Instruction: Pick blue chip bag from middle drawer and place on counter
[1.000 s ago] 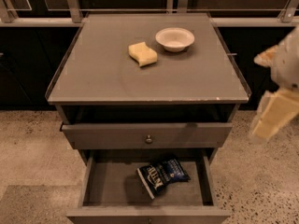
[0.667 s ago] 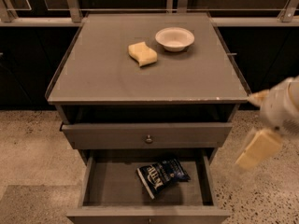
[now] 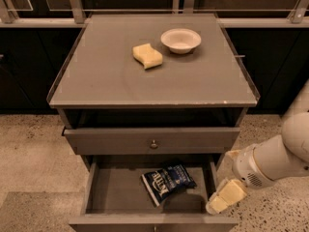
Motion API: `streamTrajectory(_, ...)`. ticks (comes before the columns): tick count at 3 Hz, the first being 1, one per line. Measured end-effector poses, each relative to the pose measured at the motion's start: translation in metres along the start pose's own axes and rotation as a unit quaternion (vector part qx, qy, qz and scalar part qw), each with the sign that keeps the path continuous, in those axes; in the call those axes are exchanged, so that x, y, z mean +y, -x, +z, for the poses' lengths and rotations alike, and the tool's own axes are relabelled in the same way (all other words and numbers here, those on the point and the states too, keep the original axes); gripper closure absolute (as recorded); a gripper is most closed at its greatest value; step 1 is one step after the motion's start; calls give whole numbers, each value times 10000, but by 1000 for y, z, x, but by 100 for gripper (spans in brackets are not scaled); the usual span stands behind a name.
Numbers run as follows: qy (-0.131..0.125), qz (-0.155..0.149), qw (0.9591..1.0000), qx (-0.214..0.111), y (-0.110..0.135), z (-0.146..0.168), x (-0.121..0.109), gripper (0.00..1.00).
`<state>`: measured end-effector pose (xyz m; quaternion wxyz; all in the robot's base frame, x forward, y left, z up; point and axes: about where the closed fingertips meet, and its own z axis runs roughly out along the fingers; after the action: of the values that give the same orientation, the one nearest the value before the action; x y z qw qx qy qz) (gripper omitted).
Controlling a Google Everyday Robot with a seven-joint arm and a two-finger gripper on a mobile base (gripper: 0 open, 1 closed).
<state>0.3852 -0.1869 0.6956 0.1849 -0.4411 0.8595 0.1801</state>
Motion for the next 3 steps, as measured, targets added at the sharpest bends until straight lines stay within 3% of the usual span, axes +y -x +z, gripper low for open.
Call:
streamTrajectory(1,-166,-18,9998,-60,1,-15,4,0)
streamTrajectory(2,-70,366,9988,-312,-11,17,-2,0)
streamTrajectory(3,193,659,9941,-838,-20,91,-14,0)
